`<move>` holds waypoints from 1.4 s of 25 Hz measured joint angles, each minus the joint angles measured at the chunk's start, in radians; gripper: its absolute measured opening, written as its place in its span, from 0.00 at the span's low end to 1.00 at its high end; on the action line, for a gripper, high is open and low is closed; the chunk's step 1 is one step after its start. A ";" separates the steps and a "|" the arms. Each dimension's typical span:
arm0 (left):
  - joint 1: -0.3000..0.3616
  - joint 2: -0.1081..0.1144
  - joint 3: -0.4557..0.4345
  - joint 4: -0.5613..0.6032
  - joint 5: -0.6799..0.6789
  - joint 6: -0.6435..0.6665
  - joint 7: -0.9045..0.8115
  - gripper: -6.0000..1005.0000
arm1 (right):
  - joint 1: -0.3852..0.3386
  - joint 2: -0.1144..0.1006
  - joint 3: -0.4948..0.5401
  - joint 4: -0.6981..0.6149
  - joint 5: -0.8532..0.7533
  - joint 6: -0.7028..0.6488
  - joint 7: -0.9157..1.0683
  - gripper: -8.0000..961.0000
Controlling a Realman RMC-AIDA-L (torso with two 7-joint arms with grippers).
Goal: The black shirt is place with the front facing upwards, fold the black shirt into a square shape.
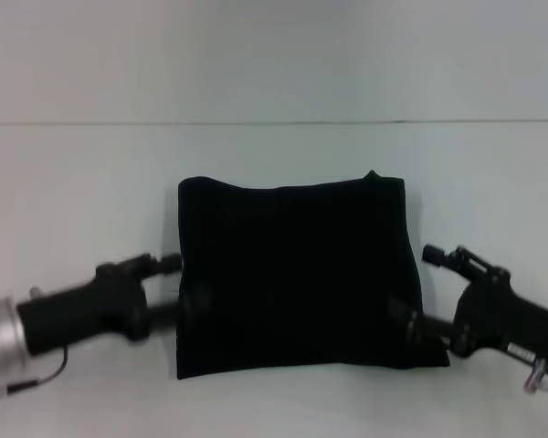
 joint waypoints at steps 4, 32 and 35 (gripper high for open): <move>0.081 -0.024 -0.003 -0.003 -0.002 0.075 0.283 0.69 | -0.042 0.000 0.007 0.046 -0.004 0.039 -0.086 0.98; 0.114 -0.027 -0.002 -0.046 0.003 0.029 0.306 0.94 | -0.069 0.000 0.018 0.080 0.001 0.072 -0.118 0.98; 0.112 -0.028 -0.002 -0.046 0.003 0.029 0.305 0.94 | -0.069 0.000 0.020 0.080 0.002 0.069 -0.118 0.98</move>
